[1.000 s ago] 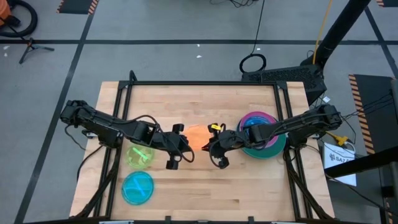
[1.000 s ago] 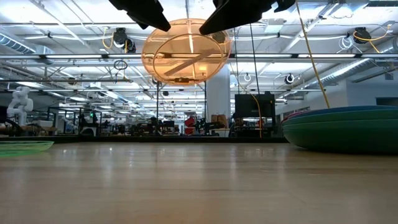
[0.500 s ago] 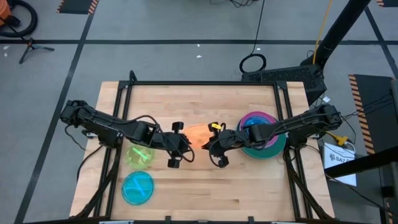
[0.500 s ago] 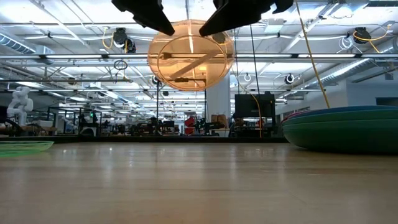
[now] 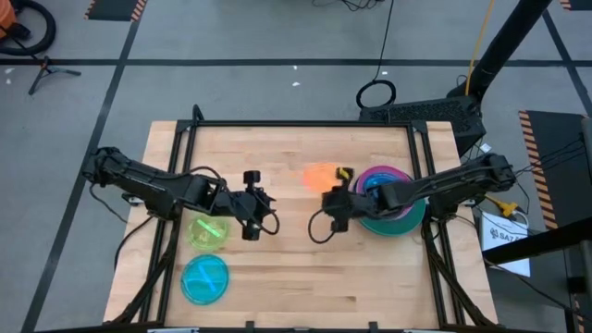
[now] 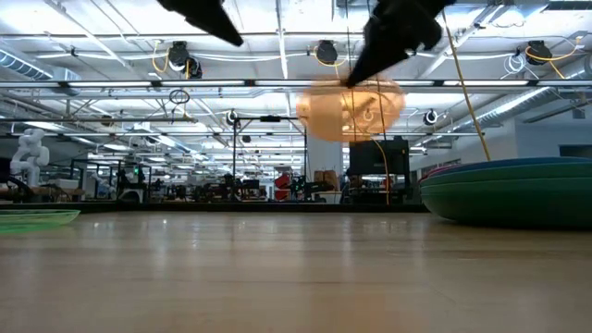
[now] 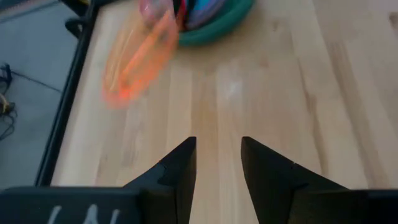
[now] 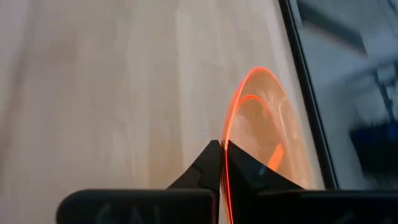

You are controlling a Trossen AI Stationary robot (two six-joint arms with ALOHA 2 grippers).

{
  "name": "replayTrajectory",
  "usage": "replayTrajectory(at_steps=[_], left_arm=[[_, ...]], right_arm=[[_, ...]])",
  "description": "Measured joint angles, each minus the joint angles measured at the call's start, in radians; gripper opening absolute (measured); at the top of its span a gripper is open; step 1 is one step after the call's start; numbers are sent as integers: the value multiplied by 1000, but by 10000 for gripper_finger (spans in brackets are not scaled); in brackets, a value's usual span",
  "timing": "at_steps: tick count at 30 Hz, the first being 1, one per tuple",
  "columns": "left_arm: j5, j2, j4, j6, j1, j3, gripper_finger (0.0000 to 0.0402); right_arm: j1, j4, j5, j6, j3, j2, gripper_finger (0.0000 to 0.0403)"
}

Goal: Stack plastic plates
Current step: Stack the orange plate on top of the light blue plate

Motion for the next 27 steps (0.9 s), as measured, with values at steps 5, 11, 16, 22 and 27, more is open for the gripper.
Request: replayTrajectory(at_steps=[5, 11, 16, 22, 27], left_arm=[[-5, -3, -56, -43, -12, 0, 134], [-8, -3, -51, -59, -43, 0, 134], [-37, -4, -46, -48, -74, 0, 134], [-39, -4, -46, -53, -94, 0, 134], [-40, -4, -47, -60, -105, 0, 134]], right_arm=[[13, -285, 42, 257, 0, -67, 4], [30, -546, 26, 590, 1, -137, 4], [51, -701, -9, 783, 1, -142, 4], [69, -719, -30, 874, -17, -136, 4], [72, -717, -31, 912, -38, -136, 4]])
